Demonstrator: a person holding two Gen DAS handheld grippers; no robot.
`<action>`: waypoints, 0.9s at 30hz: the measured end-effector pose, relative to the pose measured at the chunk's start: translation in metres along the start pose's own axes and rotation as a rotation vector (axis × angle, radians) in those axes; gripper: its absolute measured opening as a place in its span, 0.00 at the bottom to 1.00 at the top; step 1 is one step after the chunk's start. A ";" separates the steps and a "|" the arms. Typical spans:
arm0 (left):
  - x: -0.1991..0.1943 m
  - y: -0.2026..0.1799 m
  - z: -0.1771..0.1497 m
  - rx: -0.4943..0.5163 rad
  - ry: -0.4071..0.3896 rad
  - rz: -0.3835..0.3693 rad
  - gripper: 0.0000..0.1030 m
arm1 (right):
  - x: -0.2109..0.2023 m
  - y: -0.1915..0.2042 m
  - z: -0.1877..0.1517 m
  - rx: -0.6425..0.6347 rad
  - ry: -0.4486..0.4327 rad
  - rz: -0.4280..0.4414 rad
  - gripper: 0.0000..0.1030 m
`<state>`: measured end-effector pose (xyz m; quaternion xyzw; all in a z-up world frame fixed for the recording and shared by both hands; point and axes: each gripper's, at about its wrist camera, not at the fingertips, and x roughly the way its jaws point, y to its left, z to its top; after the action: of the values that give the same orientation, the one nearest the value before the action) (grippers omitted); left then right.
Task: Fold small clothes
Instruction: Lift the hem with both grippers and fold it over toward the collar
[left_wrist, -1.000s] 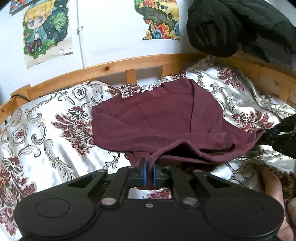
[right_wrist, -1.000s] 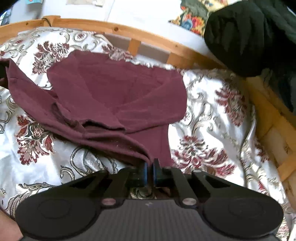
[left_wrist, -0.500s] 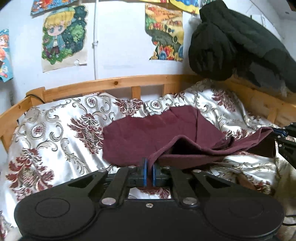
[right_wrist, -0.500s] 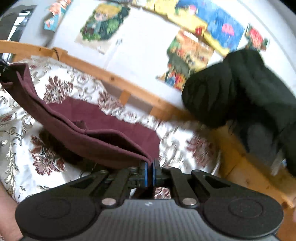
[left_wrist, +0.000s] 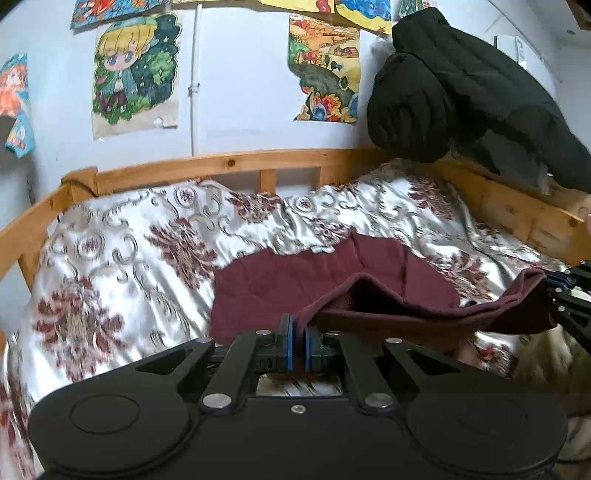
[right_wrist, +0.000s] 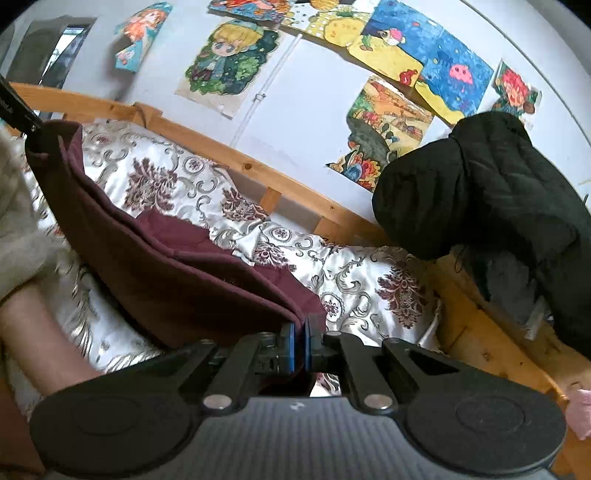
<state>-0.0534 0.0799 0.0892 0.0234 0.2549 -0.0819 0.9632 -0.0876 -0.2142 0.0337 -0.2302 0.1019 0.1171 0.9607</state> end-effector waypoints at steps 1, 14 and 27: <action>0.005 0.000 0.006 0.011 -0.001 0.008 0.06 | 0.006 -0.003 0.003 0.007 -0.006 -0.001 0.06; 0.140 0.037 0.096 0.124 0.020 0.135 0.06 | 0.178 -0.027 0.054 -0.045 -0.076 -0.095 0.06; 0.275 0.087 0.069 -0.064 0.138 0.139 0.00 | 0.309 0.002 0.019 -0.107 0.007 -0.034 0.06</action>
<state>0.2309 0.1198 0.0136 0.0158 0.3207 -0.0050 0.9470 0.2090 -0.1480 -0.0277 -0.2832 0.0948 0.1053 0.9485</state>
